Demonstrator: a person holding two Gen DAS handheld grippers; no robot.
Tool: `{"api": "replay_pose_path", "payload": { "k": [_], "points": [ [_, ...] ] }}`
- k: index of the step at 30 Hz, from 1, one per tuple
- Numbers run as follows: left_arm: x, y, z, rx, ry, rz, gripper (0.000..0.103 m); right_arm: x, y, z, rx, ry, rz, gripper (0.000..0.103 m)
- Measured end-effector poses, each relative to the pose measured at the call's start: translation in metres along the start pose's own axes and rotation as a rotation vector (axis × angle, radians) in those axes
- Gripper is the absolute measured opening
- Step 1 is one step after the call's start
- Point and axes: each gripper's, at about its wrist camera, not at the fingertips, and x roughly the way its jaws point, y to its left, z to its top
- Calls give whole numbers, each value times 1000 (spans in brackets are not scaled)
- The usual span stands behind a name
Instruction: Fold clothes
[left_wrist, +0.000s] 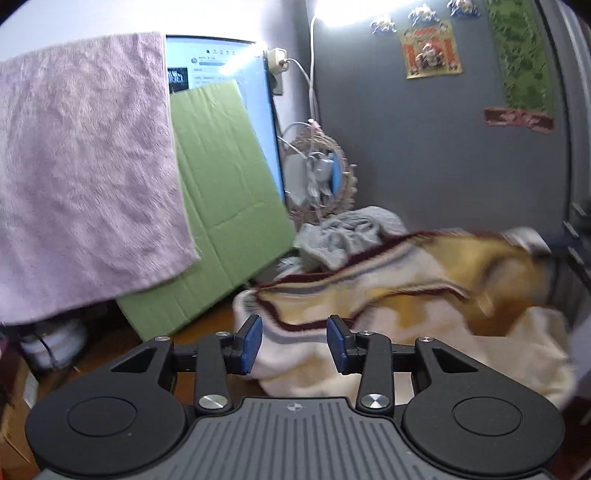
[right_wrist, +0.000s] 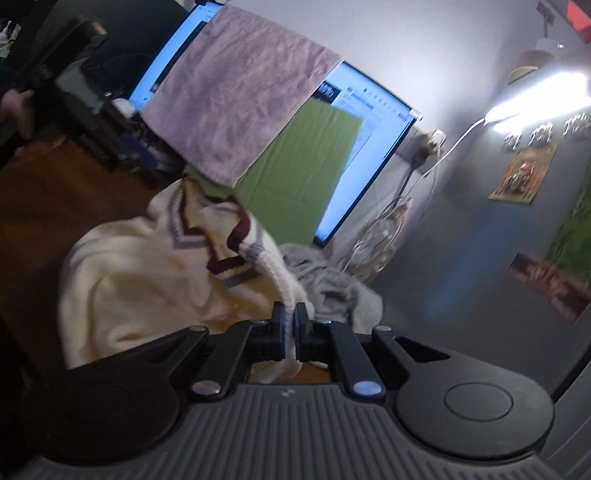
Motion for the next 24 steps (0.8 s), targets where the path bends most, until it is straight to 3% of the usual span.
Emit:
{"api": "replay_pose_path", "payload": {
  "k": [3, 7, 13, 14, 16, 19, 24],
  "points": [
    [14, 6, 4, 24, 19, 35, 39, -5, 23, -25, 27, 47, 64, 5],
    [31, 15, 11, -36, 46, -22, 47, -11, 44, -45, 54, 67, 126, 5],
    [59, 2, 16, -55, 80, -47, 48, -9, 50, -50, 87, 73, 135, 5],
    [62, -2, 15, -42, 85, -29, 39, -10, 52, -51, 84, 72, 134, 5],
    [68, -9, 12, -16, 95, 17, 8, -7, 50, -46, 82, 68, 129, 5],
    [51, -5, 16, -53, 43, 30, 7, -7, 45, -42, 84, 61, 100, 5],
    [-18, -5, 30, -66, -88, 4, 7, -13, 29, -37, 110, 43, 33, 5]
  ]
}}
